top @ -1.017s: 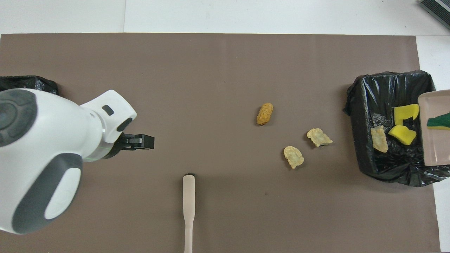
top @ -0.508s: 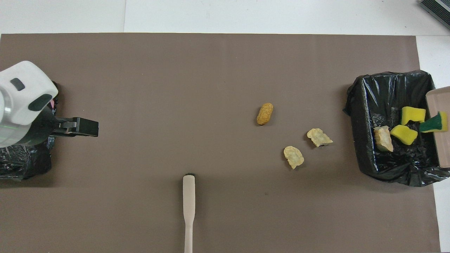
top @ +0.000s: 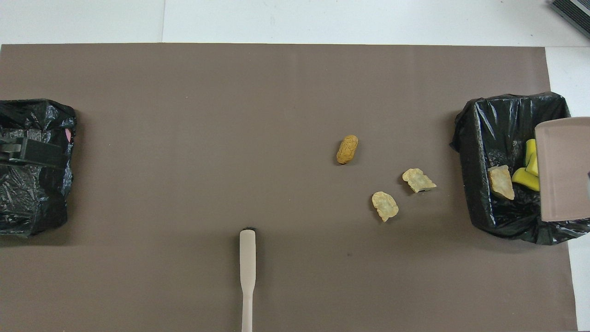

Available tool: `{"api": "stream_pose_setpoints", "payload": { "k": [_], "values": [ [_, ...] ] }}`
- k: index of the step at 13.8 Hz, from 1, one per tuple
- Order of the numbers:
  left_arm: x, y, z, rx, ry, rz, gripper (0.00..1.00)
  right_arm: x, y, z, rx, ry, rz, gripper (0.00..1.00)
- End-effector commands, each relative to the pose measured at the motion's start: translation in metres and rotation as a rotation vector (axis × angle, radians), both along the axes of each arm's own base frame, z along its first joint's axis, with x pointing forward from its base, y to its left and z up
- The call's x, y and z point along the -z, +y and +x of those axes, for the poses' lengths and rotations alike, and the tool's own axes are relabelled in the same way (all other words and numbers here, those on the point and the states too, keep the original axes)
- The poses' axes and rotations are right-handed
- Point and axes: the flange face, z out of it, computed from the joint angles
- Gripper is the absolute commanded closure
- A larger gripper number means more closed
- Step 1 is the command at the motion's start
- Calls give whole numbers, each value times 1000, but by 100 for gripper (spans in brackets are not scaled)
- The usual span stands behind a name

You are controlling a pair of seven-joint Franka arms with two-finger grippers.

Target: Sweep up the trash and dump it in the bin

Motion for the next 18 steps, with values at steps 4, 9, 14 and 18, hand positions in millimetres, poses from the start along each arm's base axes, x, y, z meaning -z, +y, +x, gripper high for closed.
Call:
{"api": "stream_pose_setpoints", "payload": {
  "k": [4, 9, 14, 18],
  "values": [
    [-12, 2, 1, 21, -2, 25, 0, 16, 16, -13, 287, -149, 283, 100],
    [-12, 1, -2, 28, 0, 19, 0, 25, 62, -11, 555, -245, 474, 100],
    [-11, 2, -3, 11, 6, 19, 0, 55, 134, 15, 826, -351, 569, 100],
    [-12, 4, -2, 8, 2, 19, 0, 78, 226, 34, 1039, -487, 574, 100]
  ]
}}
